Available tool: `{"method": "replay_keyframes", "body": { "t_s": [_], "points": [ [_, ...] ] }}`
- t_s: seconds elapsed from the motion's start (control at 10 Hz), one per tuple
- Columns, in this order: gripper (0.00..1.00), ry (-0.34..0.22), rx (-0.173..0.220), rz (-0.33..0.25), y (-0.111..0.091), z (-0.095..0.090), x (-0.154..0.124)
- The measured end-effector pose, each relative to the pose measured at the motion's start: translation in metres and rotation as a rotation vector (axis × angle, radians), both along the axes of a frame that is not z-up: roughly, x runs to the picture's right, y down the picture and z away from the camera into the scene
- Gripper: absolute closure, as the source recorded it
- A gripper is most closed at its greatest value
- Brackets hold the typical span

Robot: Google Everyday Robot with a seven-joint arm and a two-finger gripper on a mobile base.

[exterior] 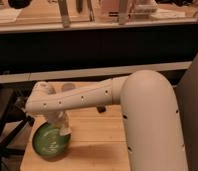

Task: Place the white sponge in the ceramic bowl

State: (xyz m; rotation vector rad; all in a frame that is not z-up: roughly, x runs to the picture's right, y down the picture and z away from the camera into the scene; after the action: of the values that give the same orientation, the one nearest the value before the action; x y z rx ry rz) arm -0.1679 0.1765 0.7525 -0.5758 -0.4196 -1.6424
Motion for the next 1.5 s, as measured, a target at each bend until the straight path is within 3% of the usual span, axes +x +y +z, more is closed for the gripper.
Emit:
{"method": "replay_keyframes", "body": {
  "t_s": [0.2,0.5,0.9,1.5],
  "points": [
    [1.00,-0.016,-0.008,-0.002,0.003,0.001,-0.005],
    [1.00,-0.069,-0.040,-0.013,0.013,0.002,-0.040],
    [0.95,-0.125,-0.077,-0.019,0.027,0.002,-0.055],
    [0.34,-0.190,-0.152,-0.009,0.057,0.016,-0.072]
  ]
}}
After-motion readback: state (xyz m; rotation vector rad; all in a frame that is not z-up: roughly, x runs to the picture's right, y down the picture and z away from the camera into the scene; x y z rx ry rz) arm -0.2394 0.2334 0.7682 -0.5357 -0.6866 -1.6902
